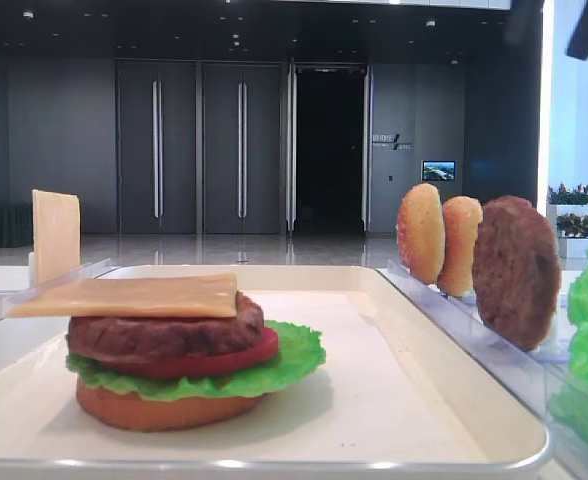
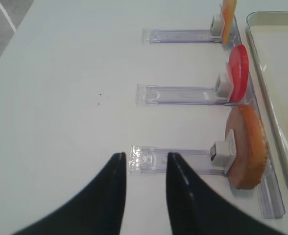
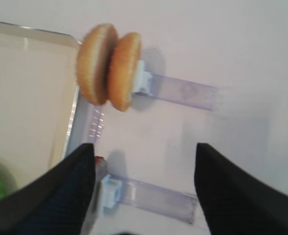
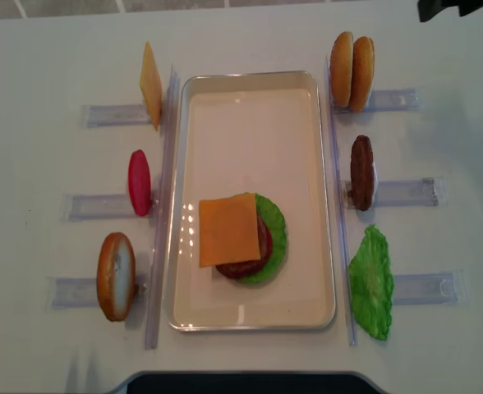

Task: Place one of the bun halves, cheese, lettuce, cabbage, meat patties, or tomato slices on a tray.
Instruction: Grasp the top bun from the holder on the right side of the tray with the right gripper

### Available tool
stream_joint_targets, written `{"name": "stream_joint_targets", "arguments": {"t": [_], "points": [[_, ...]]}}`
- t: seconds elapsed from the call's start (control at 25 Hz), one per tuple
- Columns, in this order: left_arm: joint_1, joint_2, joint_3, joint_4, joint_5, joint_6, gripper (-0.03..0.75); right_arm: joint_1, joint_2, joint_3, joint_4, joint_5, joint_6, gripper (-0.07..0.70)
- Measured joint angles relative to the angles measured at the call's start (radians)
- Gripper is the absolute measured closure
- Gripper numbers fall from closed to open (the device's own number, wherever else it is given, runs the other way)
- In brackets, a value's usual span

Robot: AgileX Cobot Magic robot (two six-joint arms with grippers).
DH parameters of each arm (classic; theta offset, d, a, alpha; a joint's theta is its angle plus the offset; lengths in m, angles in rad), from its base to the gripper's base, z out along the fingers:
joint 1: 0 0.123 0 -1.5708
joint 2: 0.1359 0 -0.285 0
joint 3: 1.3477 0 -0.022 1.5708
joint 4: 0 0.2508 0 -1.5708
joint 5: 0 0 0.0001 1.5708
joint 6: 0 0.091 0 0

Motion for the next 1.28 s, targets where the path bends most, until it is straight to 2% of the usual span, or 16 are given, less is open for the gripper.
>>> {"name": "stream_joint_targets", "arguments": {"t": [0.16,0.32,0.52,0.64,1.28], "points": [[0.0,0.0,0.0,0.0,0.0,0.0,0.496,0.139,0.019,-0.035,-0.01,-0.078,0.108,0.167],[0.0,0.0,0.0,0.0,0.0,0.0,0.496,0.211,0.094,-0.126,-0.029,-0.091,0.216,0.167],[0.0,0.0,0.0,0.0,0.0,0.0,0.496,0.213,0.189,-0.183,-0.06,-0.093,0.31,0.166],[0.0,0.0,0.0,0.0,0.0,0.0,0.496,0.213,0.234,-0.188,-0.065,-0.093,0.329,0.166],[0.0,0.0,0.0,0.0,0.0,0.0,0.496,0.186,0.351,-0.188,-0.083,-0.114,0.327,0.166]]}}
